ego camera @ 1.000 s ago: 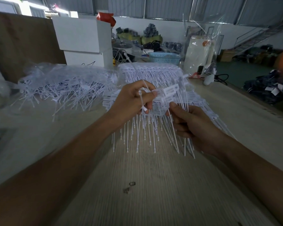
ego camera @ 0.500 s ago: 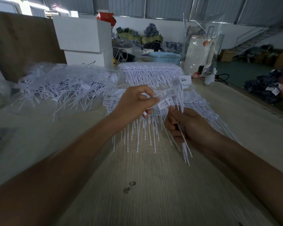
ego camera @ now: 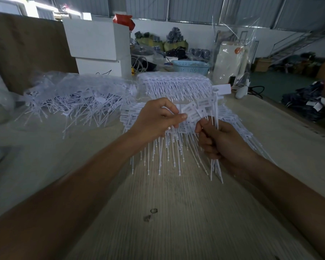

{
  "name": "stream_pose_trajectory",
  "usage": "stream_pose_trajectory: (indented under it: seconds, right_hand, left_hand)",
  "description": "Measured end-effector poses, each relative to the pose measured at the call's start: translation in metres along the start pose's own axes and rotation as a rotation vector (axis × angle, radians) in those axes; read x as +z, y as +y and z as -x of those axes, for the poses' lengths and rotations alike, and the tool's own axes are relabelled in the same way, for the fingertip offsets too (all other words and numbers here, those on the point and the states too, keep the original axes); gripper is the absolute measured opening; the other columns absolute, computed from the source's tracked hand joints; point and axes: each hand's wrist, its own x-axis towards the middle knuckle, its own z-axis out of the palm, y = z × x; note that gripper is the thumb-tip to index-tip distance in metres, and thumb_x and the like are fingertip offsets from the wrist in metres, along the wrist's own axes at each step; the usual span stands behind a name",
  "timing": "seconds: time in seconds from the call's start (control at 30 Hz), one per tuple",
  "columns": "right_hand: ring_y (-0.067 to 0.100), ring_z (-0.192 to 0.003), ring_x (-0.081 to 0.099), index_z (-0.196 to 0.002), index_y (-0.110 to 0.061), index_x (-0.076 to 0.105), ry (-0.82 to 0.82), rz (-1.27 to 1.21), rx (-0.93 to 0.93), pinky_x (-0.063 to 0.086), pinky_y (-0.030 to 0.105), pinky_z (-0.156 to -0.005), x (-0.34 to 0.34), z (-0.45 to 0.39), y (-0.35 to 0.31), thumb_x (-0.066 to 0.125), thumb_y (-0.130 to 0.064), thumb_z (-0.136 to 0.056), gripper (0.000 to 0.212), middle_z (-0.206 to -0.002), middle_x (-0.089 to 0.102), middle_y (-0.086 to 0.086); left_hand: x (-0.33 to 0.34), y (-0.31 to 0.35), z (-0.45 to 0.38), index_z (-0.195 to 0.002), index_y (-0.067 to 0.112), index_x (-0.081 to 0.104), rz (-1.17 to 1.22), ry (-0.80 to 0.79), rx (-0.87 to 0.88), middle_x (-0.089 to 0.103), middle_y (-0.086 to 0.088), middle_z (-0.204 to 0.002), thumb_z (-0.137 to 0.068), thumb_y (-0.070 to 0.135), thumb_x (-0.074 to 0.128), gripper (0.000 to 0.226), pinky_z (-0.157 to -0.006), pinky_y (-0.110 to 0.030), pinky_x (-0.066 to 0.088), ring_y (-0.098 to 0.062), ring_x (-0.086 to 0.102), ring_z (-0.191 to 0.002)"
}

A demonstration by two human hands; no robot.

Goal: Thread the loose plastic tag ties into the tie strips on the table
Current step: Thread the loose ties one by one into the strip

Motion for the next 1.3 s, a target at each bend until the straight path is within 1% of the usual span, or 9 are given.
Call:
stream_pose_trajectory:
  seconds: [0.13,0.27,0.4,0.53,0.63,0.77,0.93,1.1,1.3]
  right_hand:
    - [0.007,-0.046,0.023,-0.082,-0.014,0.057,0.038,0.023,-0.020,0.021,0.019,-0.040,0.001,-0.001,0.000,0.045,-0.032,-0.105,0.031,-0.057,0.030,-0.006]
    - [0.007,-0.046,0.024,-0.080,-0.015,0.057,0.004,0.012,0.004,0.020,0.020,-0.040,0.002,0.000,-0.002,0.046,-0.032,-0.105,0.031,-0.058,0.032,-0.004]
    - [0.009,-0.047,0.024,-0.079,-0.016,0.057,-0.031,0.017,0.008,0.018,0.021,-0.041,0.004,0.002,-0.001,0.047,-0.033,-0.104,0.032,-0.061,0.032,-0.001]
    - [0.009,-0.047,0.022,-0.076,-0.020,0.058,-0.051,-0.046,-0.023,0.021,0.019,-0.040,-0.001,0.001,-0.008,0.047,-0.035,-0.103,0.032,-0.062,0.029,-0.001]
    - [0.011,-0.049,0.022,-0.076,-0.019,0.063,0.053,-0.080,0.012,0.020,0.020,-0.039,-0.005,-0.003,-0.007,0.047,-0.032,-0.104,0.035,-0.063,0.030,0.000]
    - [0.011,-0.050,0.022,-0.085,-0.014,0.067,0.125,-0.079,0.094,0.022,0.021,-0.038,-0.005,-0.004,0.000,0.056,-0.034,-0.101,0.027,-0.065,0.026,0.001]
    - [0.009,-0.046,0.023,-0.077,-0.020,0.064,0.063,-0.040,0.095,0.023,0.020,-0.038,0.000,-0.001,-0.002,0.066,-0.042,-0.090,0.025,-0.058,0.027,-0.005]
    - [0.007,-0.045,0.021,-0.081,-0.019,0.053,0.050,-0.025,0.095,0.022,0.019,-0.037,0.001,0.000,-0.002,0.064,-0.023,-0.096,0.019,-0.057,0.026,-0.007]
    - [0.009,-0.045,0.021,-0.076,-0.015,0.057,0.164,-0.048,0.118,0.021,0.021,-0.037,-0.004,-0.004,-0.004,0.065,-0.018,-0.095,0.021,-0.055,0.026,-0.006]
  left_hand:
    - [0.002,-0.001,0.002,-0.083,0.009,0.067,0.021,0.024,-0.021,0.074,-0.005,-0.069,-0.083,0.032,0.080,0.027,-0.047,-0.032,0.048,-0.029,0.063,-0.060]
    - [0.001,-0.003,-0.001,-0.077,0.013,0.067,-0.035,0.092,-0.027,0.073,0.000,-0.067,-0.082,0.037,0.080,0.028,-0.043,-0.025,0.045,-0.030,0.063,-0.059]
    - [-0.002,-0.014,-0.006,-0.071,0.020,0.062,-0.109,0.199,-0.051,0.072,0.001,-0.067,-0.084,0.034,0.078,0.025,-0.044,-0.022,0.044,-0.010,0.060,-0.049]
    - [-0.043,-0.029,-0.017,-0.079,0.008,0.060,-0.098,0.517,-0.102,0.070,-0.010,-0.078,-0.086,0.022,0.077,0.022,-0.066,-0.049,0.058,-0.025,0.070,-0.074]
    - [-0.046,-0.027,-0.017,-0.084,0.003,0.065,-0.092,0.360,-0.001,0.068,-0.010,-0.078,-0.080,0.021,0.083,0.025,-0.070,-0.044,0.057,-0.025,0.067,-0.073]
    - [-0.009,-0.014,-0.003,-0.085,0.016,0.072,-0.244,0.048,0.179,0.069,0.005,-0.079,-0.074,0.030,0.087,0.023,-0.067,-0.023,0.051,-0.007,0.062,-0.071]
    - [0.012,0.001,0.007,-0.086,0.008,0.074,-0.204,0.004,0.316,0.071,0.001,-0.081,-0.070,0.020,0.089,0.025,-0.066,-0.024,0.048,-0.012,0.064,-0.073]
    - [0.015,0.008,0.012,-0.095,0.009,0.075,-0.221,-0.087,0.344,0.071,0.000,-0.089,-0.079,0.007,0.081,0.017,-0.070,-0.025,0.050,-0.010,0.065,-0.080]
    - [0.001,0.008,0.008,-0.123,0.007,0.067,-0.236,-0.183,0.319,0.070,-0.004,-0.111,-0.080,-0.015,0.061,0.049,-0.086,-0.026,0.054,-0.010,0.064,-0.102]
